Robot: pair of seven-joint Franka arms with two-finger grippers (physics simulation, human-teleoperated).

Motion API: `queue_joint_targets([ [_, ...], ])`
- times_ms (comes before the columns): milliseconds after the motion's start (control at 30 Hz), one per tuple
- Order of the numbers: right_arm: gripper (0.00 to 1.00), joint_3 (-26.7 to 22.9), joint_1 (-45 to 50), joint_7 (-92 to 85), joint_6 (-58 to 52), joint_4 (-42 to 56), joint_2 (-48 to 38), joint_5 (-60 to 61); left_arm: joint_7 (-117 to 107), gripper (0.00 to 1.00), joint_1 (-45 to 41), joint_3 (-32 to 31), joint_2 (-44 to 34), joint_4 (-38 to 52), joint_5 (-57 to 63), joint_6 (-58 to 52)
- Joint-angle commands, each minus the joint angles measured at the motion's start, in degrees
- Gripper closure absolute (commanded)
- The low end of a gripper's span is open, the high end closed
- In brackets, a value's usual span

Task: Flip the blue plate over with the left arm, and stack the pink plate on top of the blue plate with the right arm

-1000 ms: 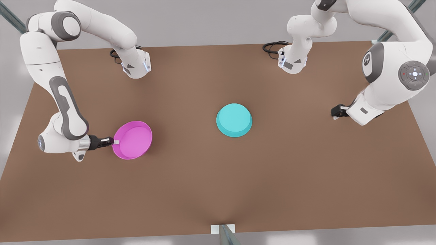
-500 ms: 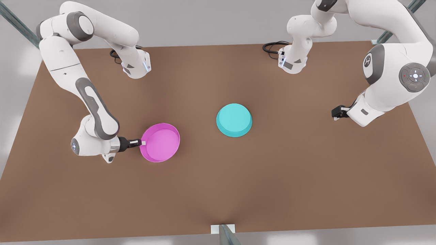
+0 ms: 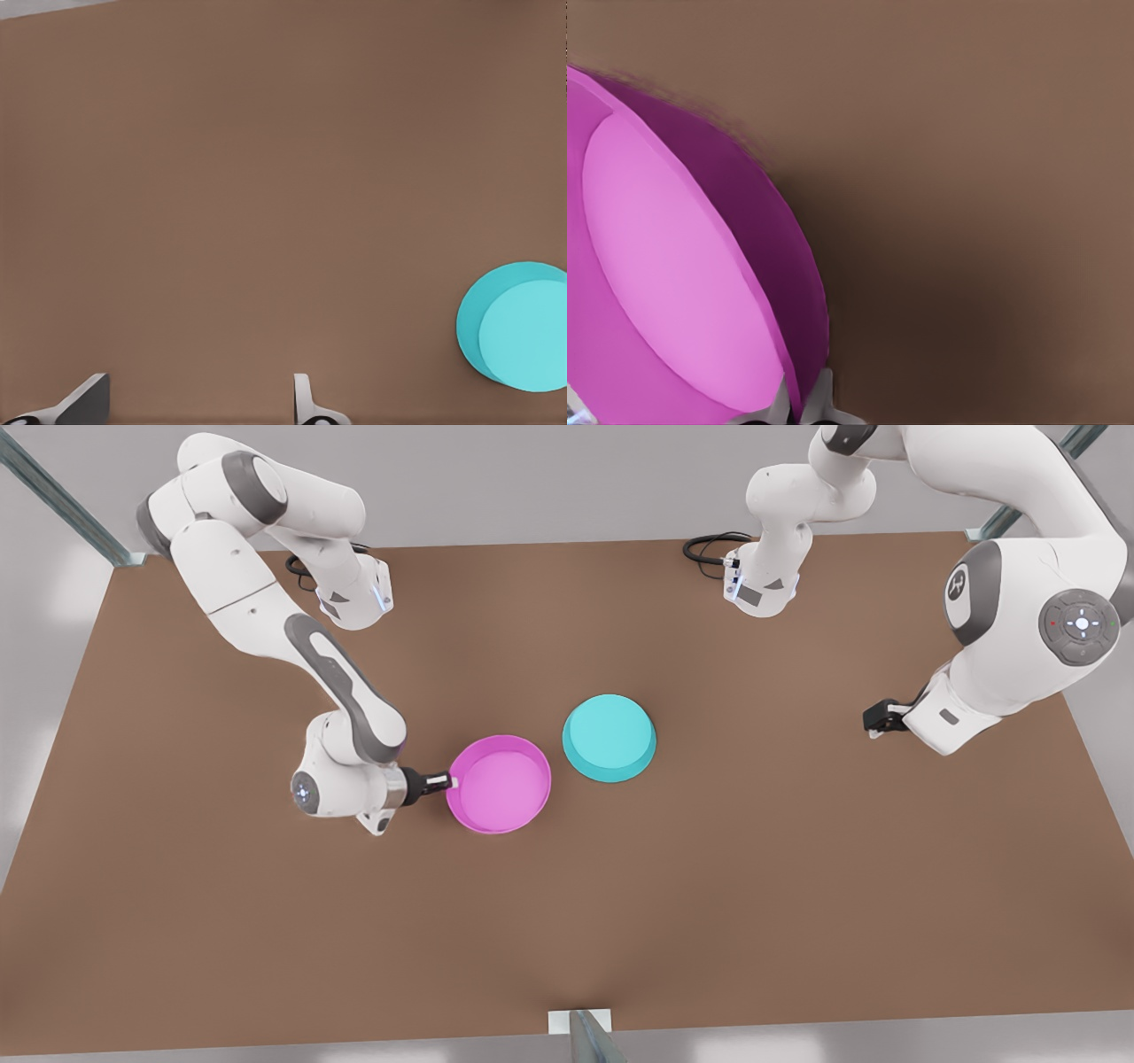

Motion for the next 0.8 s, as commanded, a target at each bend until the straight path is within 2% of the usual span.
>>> queue_joint_targets([
  [0,0.79,0.0,0.3,0.3,0.3,0.0,0.0,0.3,0.0,0.00,0.0,-0.1,0.0,0.0,0.0,0.0],
  [533,0.79,-0.1,19.8,12.9,11.3,1.1,0.4,4.5,0.0,0.00,0.0,0.0,0.1,-0.1,0.0,-0.3],
  [767,0.79,0.0,23.2,15.5,12.7,0.5,0.5,5.5,0.0,0.00,0.0,0.0,0.3,-0.1,-0.1,-0.3],
])
